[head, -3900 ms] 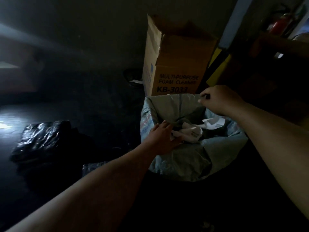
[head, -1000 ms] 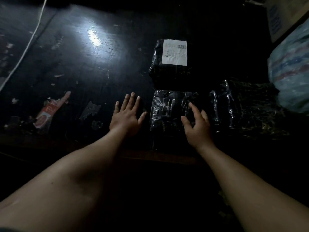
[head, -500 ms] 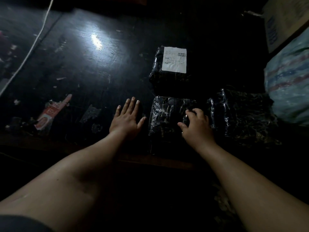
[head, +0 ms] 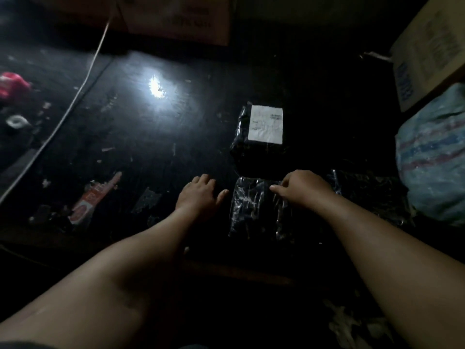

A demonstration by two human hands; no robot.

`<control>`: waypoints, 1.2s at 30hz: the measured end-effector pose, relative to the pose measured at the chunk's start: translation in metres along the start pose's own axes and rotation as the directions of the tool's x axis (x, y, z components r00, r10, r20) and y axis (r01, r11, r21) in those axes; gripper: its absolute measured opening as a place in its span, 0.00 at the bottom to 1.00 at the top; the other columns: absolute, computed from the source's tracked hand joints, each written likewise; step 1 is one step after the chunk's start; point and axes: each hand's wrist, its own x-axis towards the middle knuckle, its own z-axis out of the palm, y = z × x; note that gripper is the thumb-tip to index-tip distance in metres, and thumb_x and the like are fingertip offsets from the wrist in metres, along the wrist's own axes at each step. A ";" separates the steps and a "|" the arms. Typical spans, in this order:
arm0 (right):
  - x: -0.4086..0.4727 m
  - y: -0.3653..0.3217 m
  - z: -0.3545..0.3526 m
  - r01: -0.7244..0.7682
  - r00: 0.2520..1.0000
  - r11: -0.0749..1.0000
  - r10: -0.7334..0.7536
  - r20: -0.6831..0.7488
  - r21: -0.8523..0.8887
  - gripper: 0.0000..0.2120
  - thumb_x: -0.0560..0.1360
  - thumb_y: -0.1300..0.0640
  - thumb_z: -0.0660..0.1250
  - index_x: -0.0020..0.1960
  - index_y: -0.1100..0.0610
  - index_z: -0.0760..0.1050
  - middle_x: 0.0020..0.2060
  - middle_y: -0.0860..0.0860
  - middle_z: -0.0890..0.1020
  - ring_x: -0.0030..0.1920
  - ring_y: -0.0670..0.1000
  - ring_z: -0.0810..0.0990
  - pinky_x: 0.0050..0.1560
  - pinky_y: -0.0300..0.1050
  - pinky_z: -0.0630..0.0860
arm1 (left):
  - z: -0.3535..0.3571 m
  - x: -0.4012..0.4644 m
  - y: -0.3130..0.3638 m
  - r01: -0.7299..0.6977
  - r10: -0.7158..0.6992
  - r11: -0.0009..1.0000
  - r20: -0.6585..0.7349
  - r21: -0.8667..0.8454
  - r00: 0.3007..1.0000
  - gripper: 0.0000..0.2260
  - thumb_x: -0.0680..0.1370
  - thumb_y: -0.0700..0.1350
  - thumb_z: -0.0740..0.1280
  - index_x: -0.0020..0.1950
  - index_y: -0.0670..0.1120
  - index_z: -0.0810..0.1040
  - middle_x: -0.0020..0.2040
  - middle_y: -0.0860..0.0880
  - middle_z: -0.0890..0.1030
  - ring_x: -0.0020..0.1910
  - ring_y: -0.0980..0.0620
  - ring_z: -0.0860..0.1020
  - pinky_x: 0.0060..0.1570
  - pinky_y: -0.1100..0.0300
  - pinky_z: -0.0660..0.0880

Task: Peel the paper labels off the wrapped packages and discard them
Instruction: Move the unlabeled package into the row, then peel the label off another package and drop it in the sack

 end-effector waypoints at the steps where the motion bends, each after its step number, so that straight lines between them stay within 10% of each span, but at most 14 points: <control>1: 0.009 -0.001 -0.008 0.018 1.000 0.999 -0.017 -0.024 0.029 0.21 0.74 0.37 0.64 0.52 0.53 0.82 0.50 0.52 0.84 0.49 0.54 0.81 0.51 0.47 0.78 | -0.008 0.009 0.002 0.001 -0.001 1.000 -0.013 0.010 1.000 0.28 0.79 0.66 0.52 0.64 0.46 0.73 0.65 0.43 0.74 0.65 0.43 0.71 0.63 0.49 0.69; 16: 0.140 -0.016 -0.071 0.009 0.996 0.982 0.008 -0.089 0.189 0.26 0.76 0.44 0.66 0.71 0.52 0.69 0.69 0.54 0.70 0.67 0.57 0.72 0.64 0.48 0.70 | -0.059 0.148 0.041 -0.111 0.144 0.954 0.103 -0.279 0.984 0.58 0.64 0.75 0.68 0.80 0.51 0.40 0.80 0.53 0.35 0.79 0.50 0.46 0.75 0.47 0.58; 36: 0.262 -0.036 -0.078 0.029 0.992 1.000 -0.030 -0.120 -0.012 0.17 0.80 0.50 0.60 0.66 0.51 0.75 0.65 0.53 0.73 0.66 0.57 0.69 0.64 0.54 0.70 | -0.035 0.177 0.054 -0.090 0.146 0.853 0.069 -0.514 0.987 0.63 0.61 0.69 0.76 0.80 0.43 0.41 0.80 0.54 0.36 0.77 0.57 0.34 0.76 0.54 0.45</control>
